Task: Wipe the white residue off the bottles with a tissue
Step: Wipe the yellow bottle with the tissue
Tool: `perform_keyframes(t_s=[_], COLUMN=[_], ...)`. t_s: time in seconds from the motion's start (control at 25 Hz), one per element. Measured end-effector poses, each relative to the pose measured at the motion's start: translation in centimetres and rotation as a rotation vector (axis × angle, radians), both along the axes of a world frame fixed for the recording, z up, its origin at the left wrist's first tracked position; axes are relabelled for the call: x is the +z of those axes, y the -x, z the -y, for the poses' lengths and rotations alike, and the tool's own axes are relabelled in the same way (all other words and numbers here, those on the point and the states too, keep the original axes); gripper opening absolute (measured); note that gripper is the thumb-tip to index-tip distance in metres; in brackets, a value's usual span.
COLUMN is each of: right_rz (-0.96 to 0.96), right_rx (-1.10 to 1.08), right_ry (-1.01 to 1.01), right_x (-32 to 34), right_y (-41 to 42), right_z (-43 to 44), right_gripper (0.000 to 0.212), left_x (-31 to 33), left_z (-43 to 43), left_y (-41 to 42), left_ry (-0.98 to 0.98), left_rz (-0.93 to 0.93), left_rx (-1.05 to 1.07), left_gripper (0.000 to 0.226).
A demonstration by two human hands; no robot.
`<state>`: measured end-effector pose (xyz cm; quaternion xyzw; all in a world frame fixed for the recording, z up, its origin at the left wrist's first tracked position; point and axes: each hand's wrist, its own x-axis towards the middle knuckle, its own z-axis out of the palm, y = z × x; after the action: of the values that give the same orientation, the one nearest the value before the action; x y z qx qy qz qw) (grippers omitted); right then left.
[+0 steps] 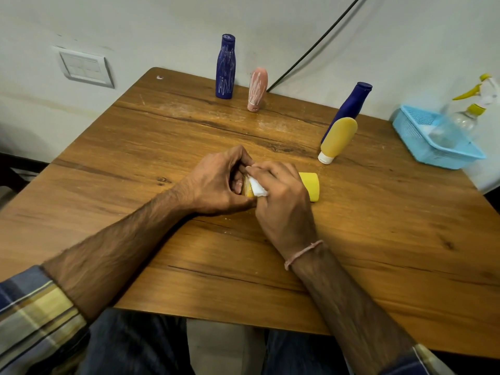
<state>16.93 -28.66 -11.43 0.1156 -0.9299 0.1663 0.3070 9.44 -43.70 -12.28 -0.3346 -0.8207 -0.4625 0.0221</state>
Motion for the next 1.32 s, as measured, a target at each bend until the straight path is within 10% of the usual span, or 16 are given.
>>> perform_keyframes(t_s=[1.12, 1.32], right_rz=[0.053, 0.07], right_rx=[0.116, -0.176], right_ry=[-0.089, -0.066], right_x=[-1.4, -1.2], right_y=[-1.8, -1.1], right_z=[-1.4, -7.1], right_gripper=[0.042, 0.047], left_x=[0.3, 0.6], left_z=[0.4, 0.2], left_y=[-0.1, 0.1], left_ry=[-0.003, 0.019], left_rz=[0.085, 0.135], left_rx=[0.045, 0.037], left_gripper=[0.055, 0.06])
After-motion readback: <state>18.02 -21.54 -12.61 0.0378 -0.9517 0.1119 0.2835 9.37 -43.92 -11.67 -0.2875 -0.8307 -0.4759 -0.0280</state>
